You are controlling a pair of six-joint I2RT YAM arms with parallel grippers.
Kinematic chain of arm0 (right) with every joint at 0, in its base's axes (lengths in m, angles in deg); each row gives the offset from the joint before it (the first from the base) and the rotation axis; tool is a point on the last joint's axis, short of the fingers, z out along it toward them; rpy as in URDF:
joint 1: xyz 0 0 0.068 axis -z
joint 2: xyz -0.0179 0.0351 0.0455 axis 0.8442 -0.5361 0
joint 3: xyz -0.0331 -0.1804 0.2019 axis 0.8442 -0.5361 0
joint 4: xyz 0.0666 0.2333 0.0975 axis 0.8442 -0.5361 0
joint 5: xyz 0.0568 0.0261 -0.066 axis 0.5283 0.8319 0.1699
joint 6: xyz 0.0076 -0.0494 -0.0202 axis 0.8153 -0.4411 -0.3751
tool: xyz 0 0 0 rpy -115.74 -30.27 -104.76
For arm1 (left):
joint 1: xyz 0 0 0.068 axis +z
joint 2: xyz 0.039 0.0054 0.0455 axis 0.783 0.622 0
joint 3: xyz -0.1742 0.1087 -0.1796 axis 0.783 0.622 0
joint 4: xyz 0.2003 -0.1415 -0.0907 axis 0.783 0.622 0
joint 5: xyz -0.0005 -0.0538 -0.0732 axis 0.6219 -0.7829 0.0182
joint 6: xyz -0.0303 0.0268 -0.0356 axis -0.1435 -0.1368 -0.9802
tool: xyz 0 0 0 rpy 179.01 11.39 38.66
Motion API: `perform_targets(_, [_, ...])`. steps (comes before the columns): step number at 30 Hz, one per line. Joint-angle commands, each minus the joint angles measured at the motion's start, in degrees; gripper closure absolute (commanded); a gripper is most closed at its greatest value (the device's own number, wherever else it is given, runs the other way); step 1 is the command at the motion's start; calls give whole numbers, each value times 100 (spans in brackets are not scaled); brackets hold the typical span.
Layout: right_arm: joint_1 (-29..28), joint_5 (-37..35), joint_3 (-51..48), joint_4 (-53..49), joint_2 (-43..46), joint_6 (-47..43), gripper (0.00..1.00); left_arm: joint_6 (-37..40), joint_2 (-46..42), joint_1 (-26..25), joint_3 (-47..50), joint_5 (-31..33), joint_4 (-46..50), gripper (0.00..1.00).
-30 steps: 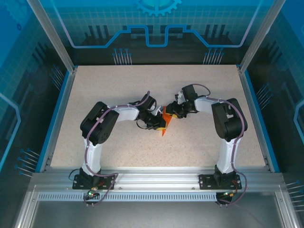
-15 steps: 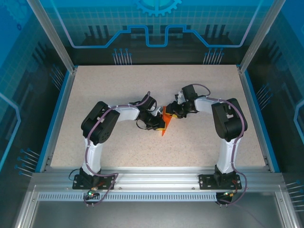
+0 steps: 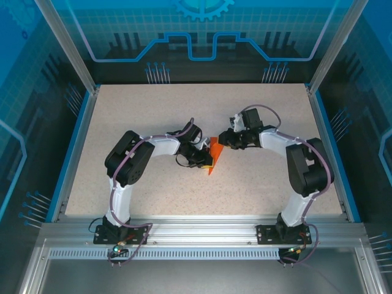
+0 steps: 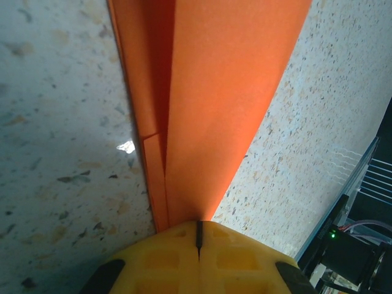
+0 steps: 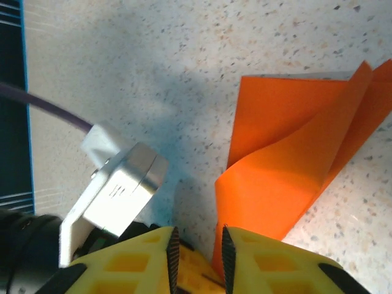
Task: Fold a paper plane with a square sheet of paper (fold left side to right side)
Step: Fold the wing for the fifth time at the center of the table.
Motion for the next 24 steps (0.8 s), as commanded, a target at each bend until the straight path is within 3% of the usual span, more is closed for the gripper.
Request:
perform_targets(1, [29, 261, -390, 178, 164, -112, 81, 164, 219, 26, -5, 210, 315, 100])
perform_targets(6, [-106, 514, -554, 538, -32, 8, 85, 159, 211, 26, -11, 219, 317, 100])
perform_targets(24, [-397, 404, -198, 572, -826, 39, 85, 182, 176, 20, -5, 211, 343, 100])
